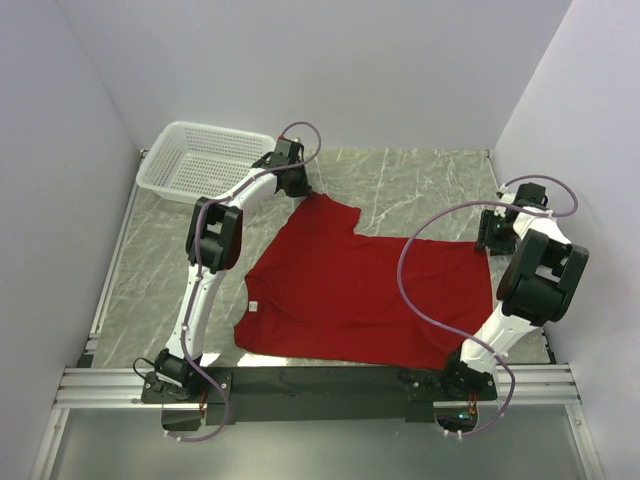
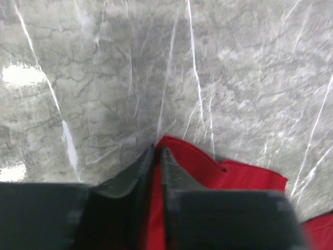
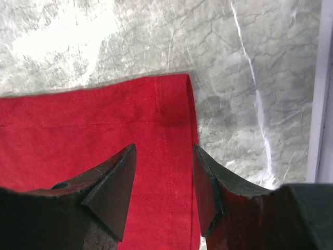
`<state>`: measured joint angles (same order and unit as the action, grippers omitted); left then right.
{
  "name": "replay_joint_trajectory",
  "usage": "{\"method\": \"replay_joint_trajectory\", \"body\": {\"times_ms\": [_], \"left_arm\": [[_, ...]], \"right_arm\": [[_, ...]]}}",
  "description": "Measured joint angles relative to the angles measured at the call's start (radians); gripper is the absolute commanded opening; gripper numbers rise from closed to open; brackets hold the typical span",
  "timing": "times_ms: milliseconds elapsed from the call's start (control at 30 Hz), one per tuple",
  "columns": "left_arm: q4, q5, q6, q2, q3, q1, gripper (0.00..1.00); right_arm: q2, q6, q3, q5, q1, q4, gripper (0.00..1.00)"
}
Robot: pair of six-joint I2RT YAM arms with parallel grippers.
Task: Fold and stack the t-shirts
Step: Flatten the tshirt out
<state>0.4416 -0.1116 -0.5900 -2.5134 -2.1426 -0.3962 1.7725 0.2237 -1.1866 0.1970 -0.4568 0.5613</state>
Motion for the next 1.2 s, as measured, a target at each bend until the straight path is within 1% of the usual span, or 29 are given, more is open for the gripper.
{"method": "replay_joint_trajectory", "body": {"times_ms": [100, 467, 633, 700, 833, 933, 1033, 1067, 1100, 1133, 1200], "left_arm": [[0.007, -0.007, -0.002, -0.001, 0.000, 0.000, 0.01], [-0.019, -0.057, -0.043, 0.005, 0.027, 0.022, 0.00], [-0.023, -0.072, -0.060, 0.005, 0.029, 0.029, 0.00], [-0.024, -0.077, -0.062, 0.005, 0.031, 0.032, 0.00], [-0.030, -0.087, -0.070, 0.005, 0.034, 0.041, 0.01], [-0.030, -0.095, -0.080, 0.005, 0.034, 0.051, 0.00], [-0.030, -0.101, -0.084, 0.005, 0.034, 0.058, 0.01], [-0.030, -0.102, -0.084, 0.005, 0.034, 0.060, 0.01], [-0.030, -0.102, -0.084, 0.005, 0.034, 0.062, 0.00], [-0.030, -0.103, -0.084, 0.005, 0.034, 0.064, 0.01], [-0.031, -0.105, -0.085, 0.005, 0.034, 0.066, 0.00]], "right_arm": [[0.003, -0.004, -0.008, 0.008, -0.002, -0.001, 0.54], [0.127, -0.011, -0.078, 0.011, -0.002, -0.008, 0.54], [0.174, -0.022, -0.136, 0.003, -0.002, -0.017, 0.53], [0.187, -0.023, -0.150, 0.001, -0.002, -0.023, 0.52], [0.204, -0.024, -0.169, 0.002, -0.002, -0.018, 0.47], [0.212, -0.022, -0.181, 0.003, -0.002, -0.014, 0.40], [0.213, -0.019, -0.182, 0.006, -0.001, -0.008, 0.29], [0.213, -0.018, -0.182, 0.007, -0.001, -0.006, 0.20], [0.213, -0.014, -0.182, 0.010, -0.001, -0.002, 0.16], [0.213, -0.016, -0.182, 0.015, -0.001, 0.001, 0.08], [0.213, -0.016, -0.182, 0.022, 0.001, 0.005, 0.01]]}}
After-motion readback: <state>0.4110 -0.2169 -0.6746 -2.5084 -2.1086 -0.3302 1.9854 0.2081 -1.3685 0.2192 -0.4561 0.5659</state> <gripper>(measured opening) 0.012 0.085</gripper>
